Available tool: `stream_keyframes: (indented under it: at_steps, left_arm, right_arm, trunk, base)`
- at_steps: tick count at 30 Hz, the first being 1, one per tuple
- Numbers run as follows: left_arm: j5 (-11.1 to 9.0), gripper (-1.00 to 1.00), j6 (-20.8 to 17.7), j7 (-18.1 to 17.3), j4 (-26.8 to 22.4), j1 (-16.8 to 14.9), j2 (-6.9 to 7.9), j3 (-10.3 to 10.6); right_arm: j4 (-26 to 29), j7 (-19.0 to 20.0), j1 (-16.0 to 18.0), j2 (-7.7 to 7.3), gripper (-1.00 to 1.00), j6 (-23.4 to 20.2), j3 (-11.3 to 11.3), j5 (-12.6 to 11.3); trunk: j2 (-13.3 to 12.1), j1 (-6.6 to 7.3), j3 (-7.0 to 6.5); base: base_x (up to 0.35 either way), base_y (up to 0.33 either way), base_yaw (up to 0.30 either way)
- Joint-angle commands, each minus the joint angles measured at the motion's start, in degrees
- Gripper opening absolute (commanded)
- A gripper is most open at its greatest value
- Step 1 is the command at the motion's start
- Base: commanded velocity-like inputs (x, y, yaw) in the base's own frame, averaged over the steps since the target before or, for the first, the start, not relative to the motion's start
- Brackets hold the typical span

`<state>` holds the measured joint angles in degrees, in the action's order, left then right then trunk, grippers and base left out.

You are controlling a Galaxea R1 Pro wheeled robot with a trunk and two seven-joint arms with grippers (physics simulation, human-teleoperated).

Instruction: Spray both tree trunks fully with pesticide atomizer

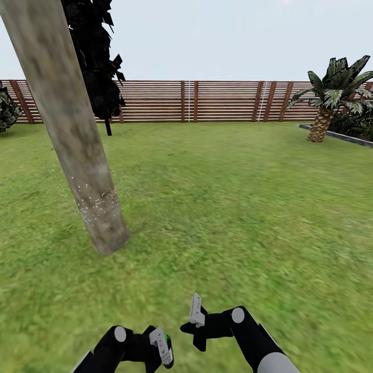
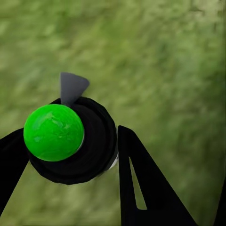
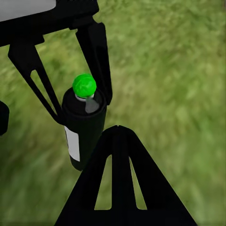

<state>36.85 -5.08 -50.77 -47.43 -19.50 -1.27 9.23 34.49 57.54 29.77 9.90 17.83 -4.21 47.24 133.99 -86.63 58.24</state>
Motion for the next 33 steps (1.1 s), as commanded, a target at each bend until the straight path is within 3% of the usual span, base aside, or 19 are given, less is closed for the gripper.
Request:
stream_keyframes:
  at_steps: [1,10,20,33]
  left_arm:
    - [0.1,-1.00,-0.5,-0.3,-0.1,0.0,-0.24,0.0]
    - [0.0,-1.00,-0.8,3.1,-0.7,0.0,-1.45,0.0]
    - [0.0,-1.00,-0.5,3.2,-0.7,0.0,-3.09,0.0]
    - [0.0,-1.00,-0.4,3.2,-0.8,0.0,-4.05,0.1]
  right_arm:
    - [0.1,0.3,0.0,0.10,-1.00,0.3,-0.4,0.5]
    - [0.1,0.3,0.0,0.10,-1.00,0.3,-0.4,0.5]
    - [0.1,0.3,0.0,0.10,-1.00,0.3,-0.4,0.5]
    - [0.1,0.3,0.0,0.10,-1.00,0.3,-0.4,0.5]
  trunk:
    - [0.0,0.01,0.05]
    - [0.0,0.01,0.05]
    - [0.0,0.01,0.05]
    - [0.0,0.01,0.05]
  base:
    - [0.000,0.000,0.000]
    - [0.000,0.000,0.000]
    - [0.000,0.000,0.000]
    - [0.000,0.000,0.000]
